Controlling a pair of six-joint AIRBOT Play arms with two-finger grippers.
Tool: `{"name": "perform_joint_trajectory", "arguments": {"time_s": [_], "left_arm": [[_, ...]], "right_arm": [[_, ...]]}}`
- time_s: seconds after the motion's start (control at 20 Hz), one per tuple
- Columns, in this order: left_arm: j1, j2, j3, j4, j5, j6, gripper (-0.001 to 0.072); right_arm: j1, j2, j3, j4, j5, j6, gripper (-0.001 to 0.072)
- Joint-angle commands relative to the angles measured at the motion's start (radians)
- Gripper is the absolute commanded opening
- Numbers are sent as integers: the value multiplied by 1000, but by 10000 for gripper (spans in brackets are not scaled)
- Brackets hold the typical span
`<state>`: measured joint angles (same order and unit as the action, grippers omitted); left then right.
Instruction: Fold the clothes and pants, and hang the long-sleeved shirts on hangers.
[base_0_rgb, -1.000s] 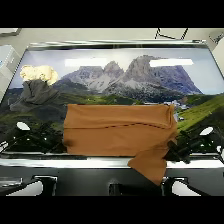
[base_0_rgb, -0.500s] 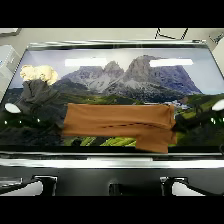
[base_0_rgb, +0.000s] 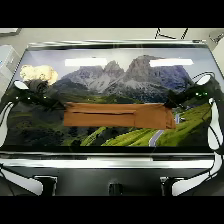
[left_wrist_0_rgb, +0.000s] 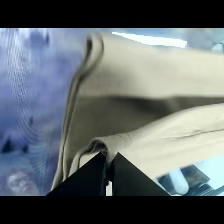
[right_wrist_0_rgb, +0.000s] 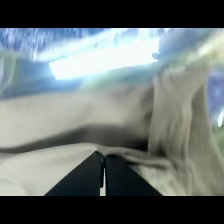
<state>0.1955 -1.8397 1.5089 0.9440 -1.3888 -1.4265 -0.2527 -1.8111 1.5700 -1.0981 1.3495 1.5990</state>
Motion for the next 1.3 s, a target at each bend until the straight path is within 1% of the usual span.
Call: {"name": "perform_joint_trajectory", "arguments": {"time_s": [0.0, 0.05, 0.1, 0.15, 0.2, 0.25, 0.3, 0.35, 0.45, 0.5, 0.6, 0.75, 0.8, 0.95, 1.05, 1.1, 1.15, 1.2, 1.25], "left_arm": [[-12, -110, 76, -7, -13, -34, 86], [-8, -114, 76, -10, -26, -33, 246], [-1, -111, 79, -10, -49, -32, 430], [14, -106, 93, -10, -82, -28, 540], [37, -100, 114, -10, -126, -29, 597], [61, -90, 134, -10, -163, -29, 623], [87, -72, 151, -10, -193, -29, 713], [110, -52, 162, -10, -210, -30, 711], [147, 2, 166, -10, -220, -33, 711], [156, 32, 166, -10, -220, -33, 711], [157, 85, 166, -11, -219, -45, 710], [130, 155, 166, -11, -219, -59, 710], [117, 173, 166, -11, -220, -59, 710], [65, 213, 166, -22, -219, -71, 710], [22, 232, 166, -34, -216, -70, 710], [-2, 237, 166, -34, -214, -70, 710], [-29, 240, 166, -34, -206, -70, 709], [-58, 241, 166, -35, -200, -70, 709], [-92, 241, 166, -36, -187, -69, 709]], "right_arm": [[7, -68, 32, 68, -25, 13, 42], [6, -68, 34, 82, -20, 24, 43], [-4, -66, 42, 98, -2, 38, 56], [-21, -63, 57, 119, 42, 25, 163], [-55, -60, 82, 134, 111, -36, 426], [-93, -59, 102, 135, 178, -82, 643], [-141, -59, 108, 135, 239, -93, 686], [-192, -59, 103, 129, 289, -94, 702], [-268, -59, 72, 105, 323, -96, 714], [-293, -59, 44, 102, 313, -104, 715], [-300, -61, -16, 104, 272, -158, 718], [-291, -89, -94, 198, 227, -252, 719], [-285, -103, -110, 224, 217, -265, 719], [-251, -135, -119, 226, 199, -298, 719], [-210, -136, -119, 225, 155, -312, 713], [-187, -136, -119, 226, 138, -309, 701], [-162, -136, -119, 225, 135, -309, 669], [-138, -136, -119, 222, 137, -307, 656], [-116, -136, -119, 217, 137, -301, 518]]}}
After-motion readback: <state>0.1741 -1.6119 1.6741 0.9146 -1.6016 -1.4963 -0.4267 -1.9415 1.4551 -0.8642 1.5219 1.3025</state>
